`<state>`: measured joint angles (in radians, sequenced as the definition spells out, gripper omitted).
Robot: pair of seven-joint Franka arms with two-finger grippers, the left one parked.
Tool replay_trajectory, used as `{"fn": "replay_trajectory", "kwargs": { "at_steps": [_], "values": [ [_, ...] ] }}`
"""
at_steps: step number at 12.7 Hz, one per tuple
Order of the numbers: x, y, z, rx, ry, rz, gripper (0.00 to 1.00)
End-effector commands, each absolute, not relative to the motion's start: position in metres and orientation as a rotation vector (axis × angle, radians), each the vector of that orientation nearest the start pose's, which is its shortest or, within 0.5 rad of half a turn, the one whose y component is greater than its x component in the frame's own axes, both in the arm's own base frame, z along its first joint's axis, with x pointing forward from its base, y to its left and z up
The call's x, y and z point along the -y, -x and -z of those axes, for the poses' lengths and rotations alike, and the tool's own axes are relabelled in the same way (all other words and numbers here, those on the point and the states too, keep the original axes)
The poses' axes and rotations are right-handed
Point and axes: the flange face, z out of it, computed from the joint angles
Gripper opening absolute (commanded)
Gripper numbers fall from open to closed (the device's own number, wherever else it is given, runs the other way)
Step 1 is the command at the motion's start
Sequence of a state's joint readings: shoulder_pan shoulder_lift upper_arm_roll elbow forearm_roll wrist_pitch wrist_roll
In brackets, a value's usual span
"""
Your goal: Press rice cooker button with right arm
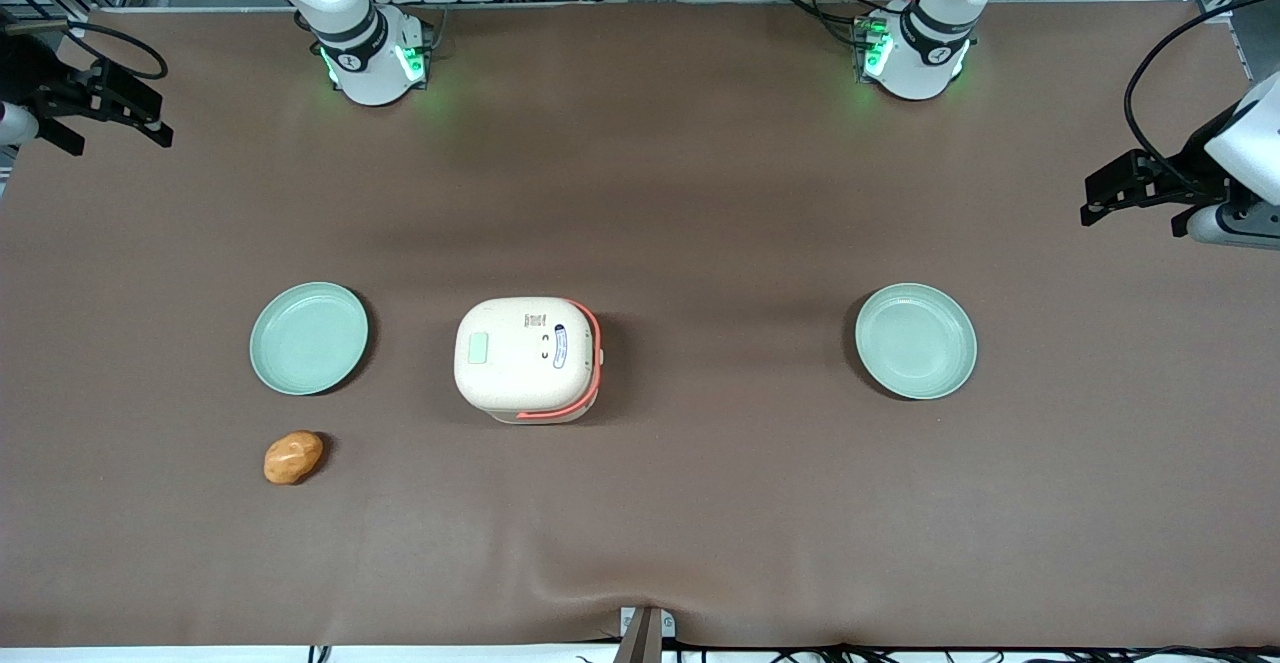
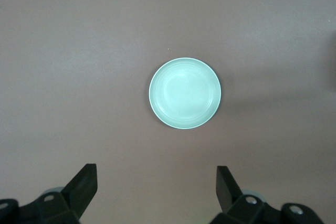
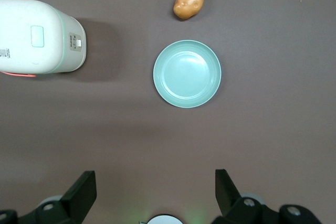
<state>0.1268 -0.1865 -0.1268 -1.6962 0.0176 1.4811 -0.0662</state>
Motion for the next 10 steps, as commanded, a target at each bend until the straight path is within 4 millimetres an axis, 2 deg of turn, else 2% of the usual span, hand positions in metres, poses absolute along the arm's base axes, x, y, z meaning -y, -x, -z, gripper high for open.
{"fn": "replay_trajectory", "kwargs": {
  "at_steps": [1,6,10],
  "values": [
    [0.005,-0.485,-0.660,0.102,3.116,-0.082,1.00],
    [0.012,-0.493,-0.663,0.078,3.115,-0.067,1.00],
    [-0.008,-0.496,-0.658,0.133,3.111,-0.087,1.00]
  ]
}}
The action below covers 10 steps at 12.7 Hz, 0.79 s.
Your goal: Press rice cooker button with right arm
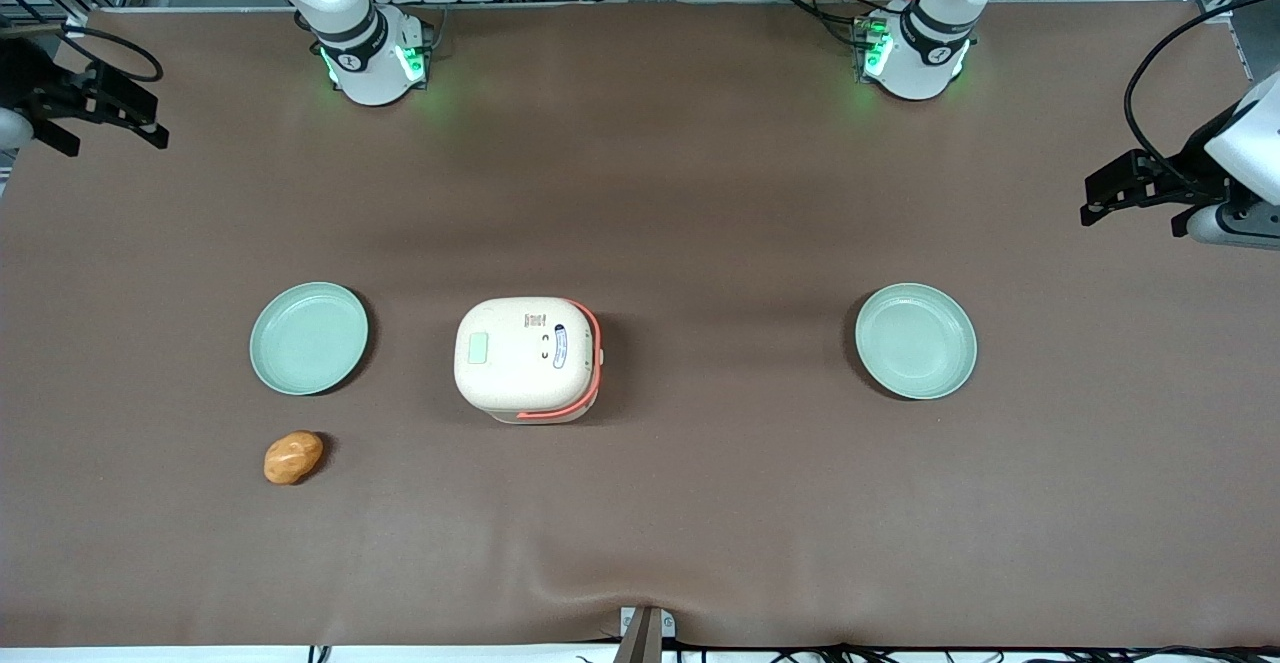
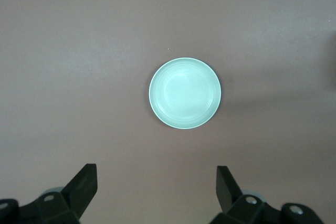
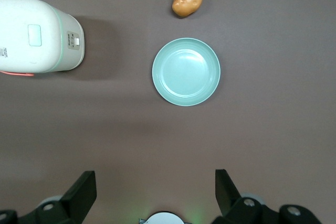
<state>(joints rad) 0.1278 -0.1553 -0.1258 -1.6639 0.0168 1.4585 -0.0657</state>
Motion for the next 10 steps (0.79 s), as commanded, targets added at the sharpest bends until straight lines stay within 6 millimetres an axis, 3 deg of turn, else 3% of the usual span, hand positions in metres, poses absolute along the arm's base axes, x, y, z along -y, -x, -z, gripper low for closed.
{"fn": "replay_trajectory", "kwargs": {
  "at_steps": [1,2,3,6,7,10],
  "values": [
    [-0.018,-0.497,-0.657,0.161,3.109,-0.085,1.00],
    [-0.023,-0.498,-0.657,0.169,3.108,-0.076,1.00],
    [-0.028,-0.498,-0.656,0.183,3.107,-0.078,0.82],
    [-0.055,-0.503,-0.647,0.237,3.106,-0.101,0.05],
    [-0.070,-0.506,-0.641,0.273,3.106,-0.106,0.00],
    [-0.108,-0.516,-0.625,0.262,3.113,-0.093,0.00]
  ]
}}
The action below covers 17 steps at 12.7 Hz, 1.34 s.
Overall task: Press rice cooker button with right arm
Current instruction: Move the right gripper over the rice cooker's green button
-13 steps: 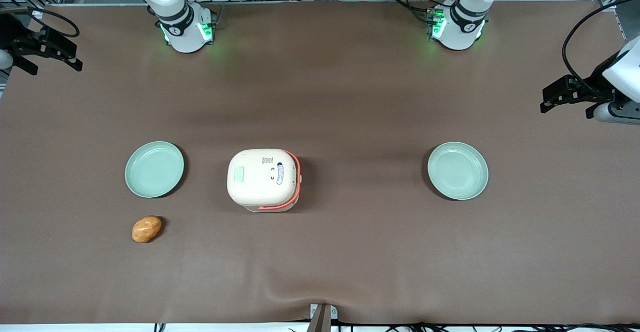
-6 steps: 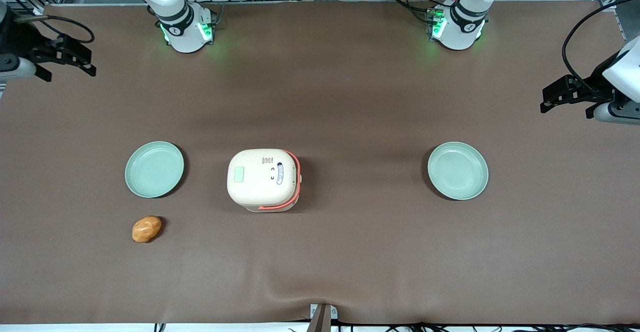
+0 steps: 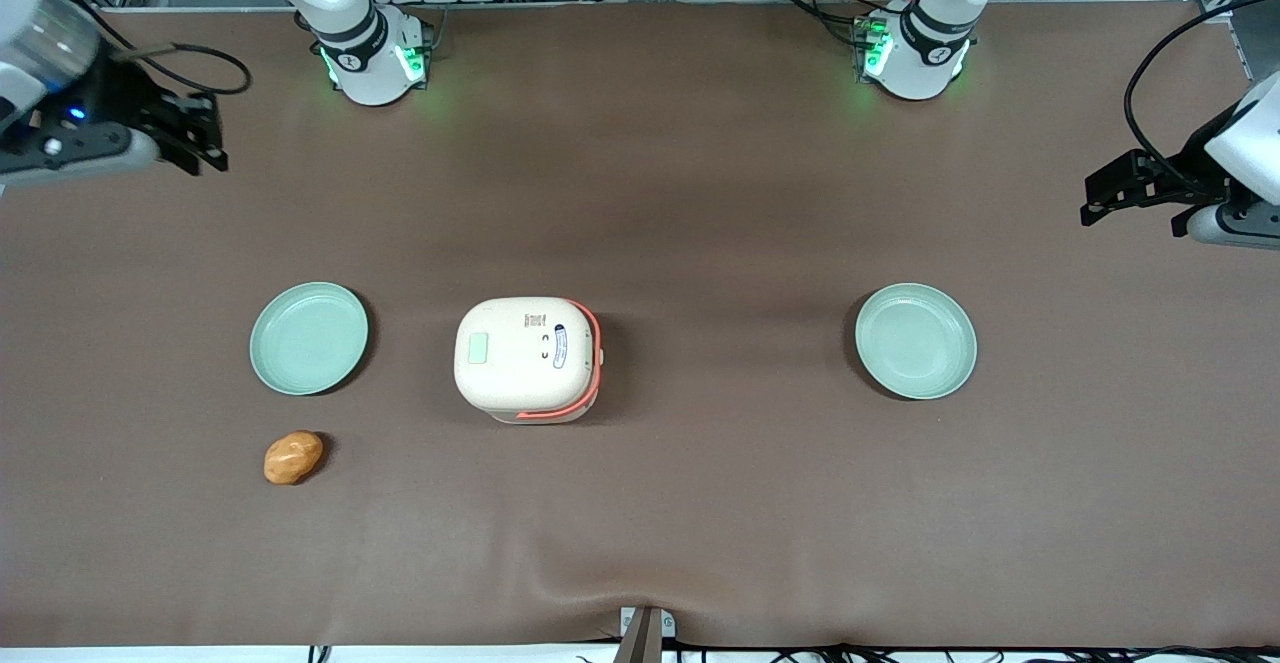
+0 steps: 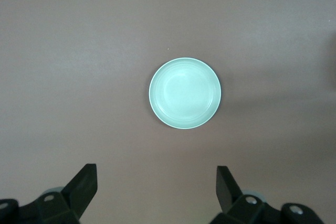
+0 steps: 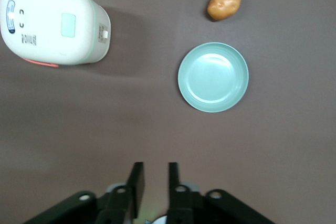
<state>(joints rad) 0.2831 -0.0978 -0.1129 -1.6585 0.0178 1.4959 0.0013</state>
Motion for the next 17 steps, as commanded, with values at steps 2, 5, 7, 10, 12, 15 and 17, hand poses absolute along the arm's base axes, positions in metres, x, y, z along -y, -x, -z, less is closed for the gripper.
{"fn": "replay_trajectory", "kwargs": {
  "at_steps": [2,5,7,10,12,15,17],
  "values": [
    [-0.128,-0.526,-0.608,0.269,3.121,-0.097,0.00],
    [-0.169,-0.538,-0.585,0.220,3.131,-0.058,0.00],
    [-0.193,-0.550,-0.559,0.198,3.139,-0.043,0.00],
    [-0.221,-0.558,-0.532,0.172,3.145,-0.025,0.00],
    [-0.239,-0.563,-0.512,0.102,3.147,0.001,0.00],
    [-0.258,-0.572,-0.489,0.129,3.145,0.053,0.00],
    [-0.267,-0.578,-0.474,0.146,3.143,0.079,0.00]
  ]
}}
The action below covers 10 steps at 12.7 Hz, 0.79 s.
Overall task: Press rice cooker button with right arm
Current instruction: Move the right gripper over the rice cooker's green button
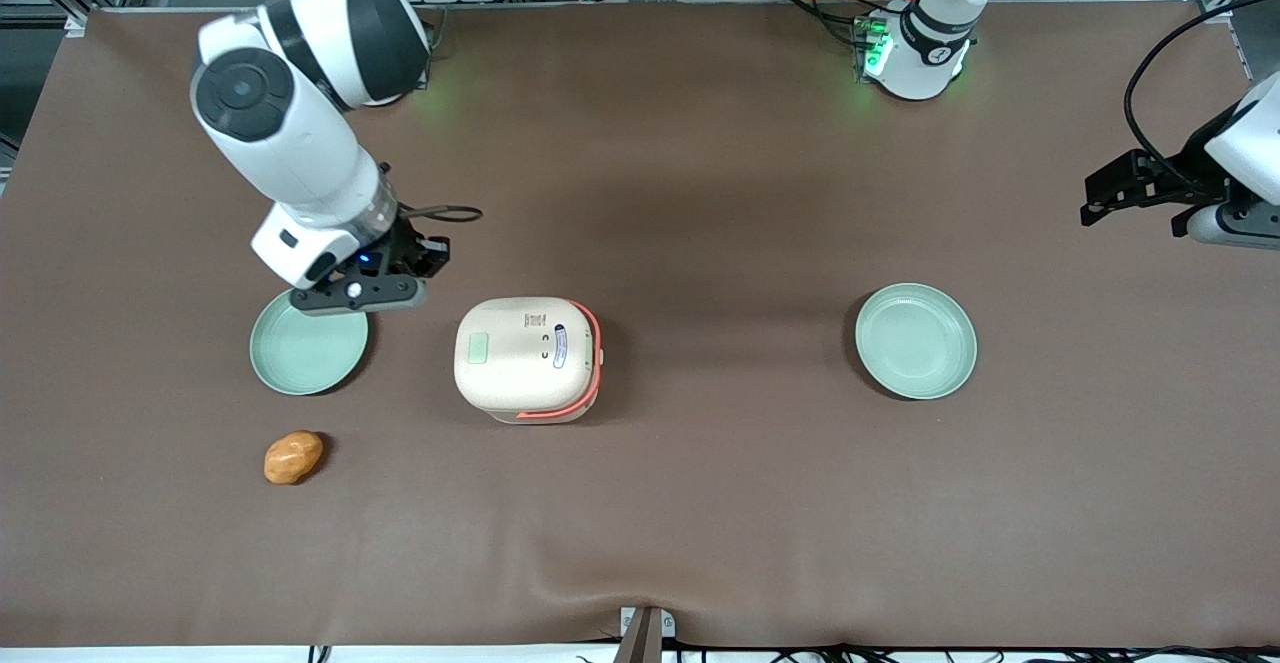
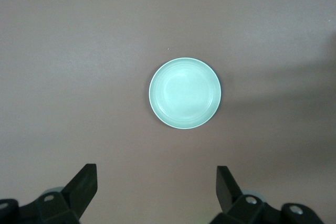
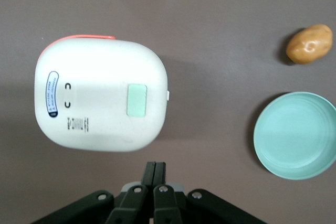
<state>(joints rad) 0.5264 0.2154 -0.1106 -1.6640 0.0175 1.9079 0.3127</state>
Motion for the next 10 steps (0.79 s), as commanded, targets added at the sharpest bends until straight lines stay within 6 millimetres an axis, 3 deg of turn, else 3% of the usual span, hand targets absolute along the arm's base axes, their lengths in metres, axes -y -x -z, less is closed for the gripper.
{"fn": "replay_trajectory", "kwargs": {
  "at_steps": [1,10],
  "values": [
    [-0.270,-0.581,-0.467,0.151,3.144,0.088,0.00],
    [-0.289,-0.609,-0.388,0.170,3.142,0.161,0.00]
  ]
}}
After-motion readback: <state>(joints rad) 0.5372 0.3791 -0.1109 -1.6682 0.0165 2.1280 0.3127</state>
